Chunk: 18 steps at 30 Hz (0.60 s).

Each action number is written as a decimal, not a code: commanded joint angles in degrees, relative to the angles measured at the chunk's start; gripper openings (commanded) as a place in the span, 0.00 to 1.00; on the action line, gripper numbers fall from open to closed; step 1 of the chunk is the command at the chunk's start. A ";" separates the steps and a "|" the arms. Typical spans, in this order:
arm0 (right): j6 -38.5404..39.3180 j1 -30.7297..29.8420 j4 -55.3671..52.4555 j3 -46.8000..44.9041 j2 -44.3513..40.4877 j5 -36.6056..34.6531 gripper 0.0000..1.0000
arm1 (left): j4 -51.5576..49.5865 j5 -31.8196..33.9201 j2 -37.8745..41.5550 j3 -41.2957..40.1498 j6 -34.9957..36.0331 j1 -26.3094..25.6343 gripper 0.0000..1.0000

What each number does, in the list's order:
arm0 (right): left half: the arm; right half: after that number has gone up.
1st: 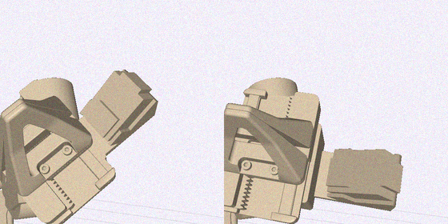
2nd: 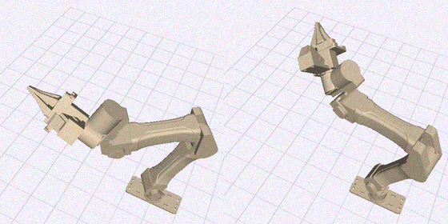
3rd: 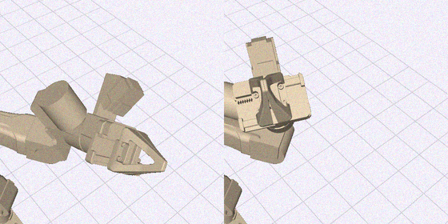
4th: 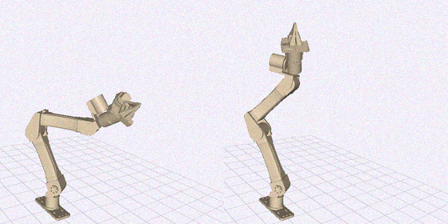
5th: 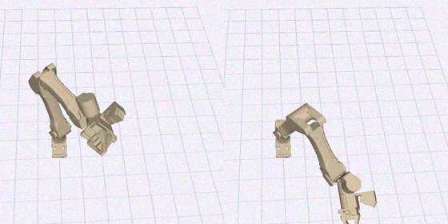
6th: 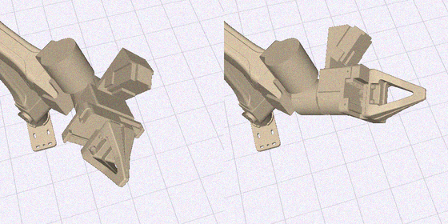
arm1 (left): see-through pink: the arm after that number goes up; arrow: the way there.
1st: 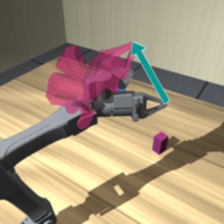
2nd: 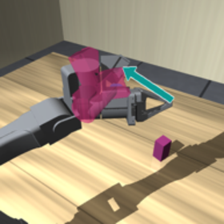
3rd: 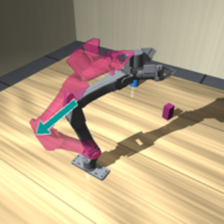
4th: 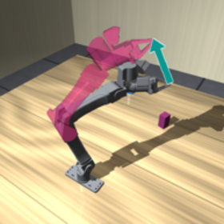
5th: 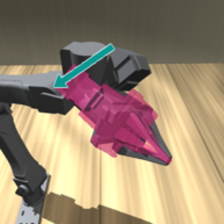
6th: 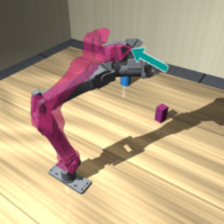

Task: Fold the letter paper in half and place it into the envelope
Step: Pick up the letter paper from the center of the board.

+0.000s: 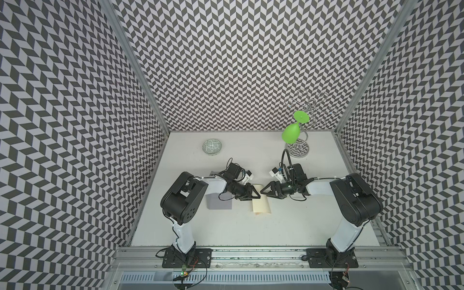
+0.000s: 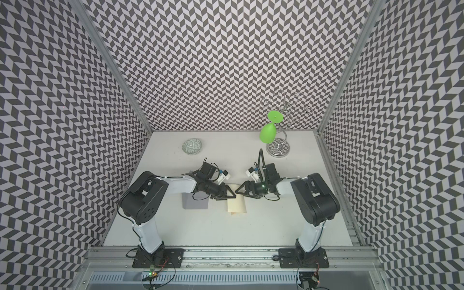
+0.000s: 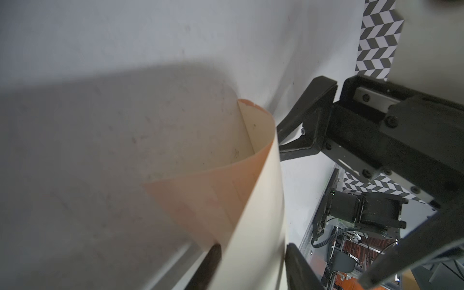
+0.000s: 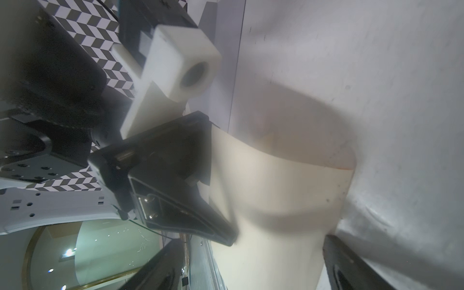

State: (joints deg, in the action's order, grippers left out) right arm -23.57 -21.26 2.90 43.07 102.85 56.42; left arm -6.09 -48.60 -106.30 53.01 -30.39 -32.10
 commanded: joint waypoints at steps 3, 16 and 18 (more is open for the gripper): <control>0.02 -0.75 -9.41 -3.86 6.12 -12.14 0.89 | 5.22 -2.52 0.03 -1.30 -2.55 0.19 0.44; -1.32 -1.77 -6.78 -3.08 6.80 -11.20 0.87 | 4.42 -3.87 0.42 1.22 -2.39 -0.49 0.43; -1.45 -1.86 -5.88 -3.14 6.75 -9.93 0.86 | 4.42 -3.63 0.39 1.13 -2.52 -0.51 0.43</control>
State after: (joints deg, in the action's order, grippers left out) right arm -23.88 -22.04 5.89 43.38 104.42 57.52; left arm -2.42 -51.33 -106.30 52.77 -33.12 -32.27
